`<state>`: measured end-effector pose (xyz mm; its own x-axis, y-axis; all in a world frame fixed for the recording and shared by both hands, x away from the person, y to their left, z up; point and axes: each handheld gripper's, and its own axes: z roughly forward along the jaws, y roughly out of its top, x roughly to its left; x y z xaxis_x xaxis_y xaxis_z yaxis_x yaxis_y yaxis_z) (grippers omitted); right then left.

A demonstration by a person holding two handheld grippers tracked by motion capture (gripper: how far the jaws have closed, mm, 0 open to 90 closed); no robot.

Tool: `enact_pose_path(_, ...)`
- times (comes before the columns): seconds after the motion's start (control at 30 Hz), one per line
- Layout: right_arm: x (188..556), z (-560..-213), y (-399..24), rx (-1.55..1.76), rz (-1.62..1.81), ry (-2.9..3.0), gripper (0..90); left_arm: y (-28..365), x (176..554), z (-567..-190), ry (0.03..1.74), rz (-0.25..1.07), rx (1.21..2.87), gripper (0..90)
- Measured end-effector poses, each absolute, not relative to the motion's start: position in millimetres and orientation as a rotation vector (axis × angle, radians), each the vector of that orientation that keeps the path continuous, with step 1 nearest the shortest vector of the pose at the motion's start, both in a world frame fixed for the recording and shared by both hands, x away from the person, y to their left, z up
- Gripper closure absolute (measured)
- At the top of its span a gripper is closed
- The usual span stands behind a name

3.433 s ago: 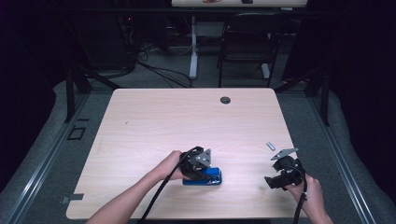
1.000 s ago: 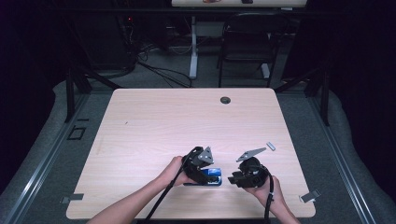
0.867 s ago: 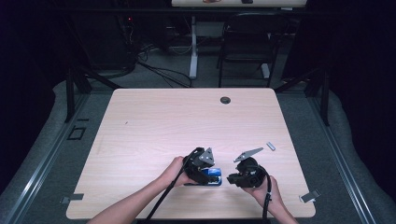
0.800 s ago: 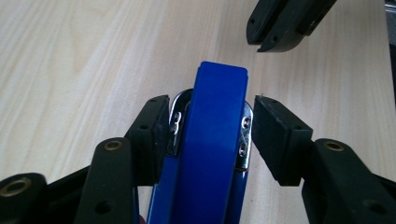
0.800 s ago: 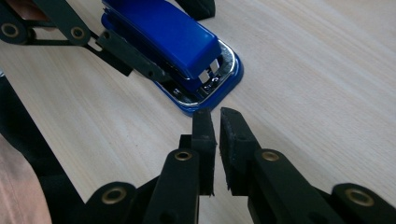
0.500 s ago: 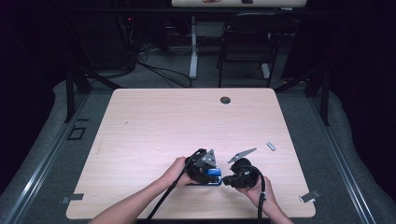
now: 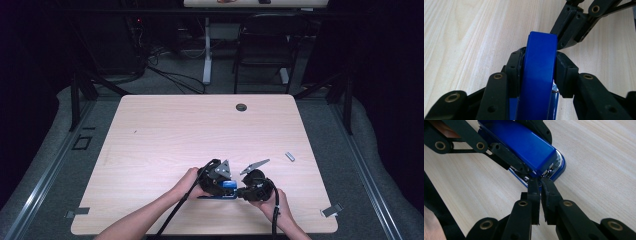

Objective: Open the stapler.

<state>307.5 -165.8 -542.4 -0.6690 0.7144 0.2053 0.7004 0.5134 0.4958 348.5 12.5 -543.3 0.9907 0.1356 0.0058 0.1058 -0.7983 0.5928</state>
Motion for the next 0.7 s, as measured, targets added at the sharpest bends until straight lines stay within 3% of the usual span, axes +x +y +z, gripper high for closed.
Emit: enact_pose_path(0.7,310.7,-551.0,-162.2,1.347,0.916,2.687,87.5,16.3,348.9,-545.1,0.094,0.072,2.478,64.1)
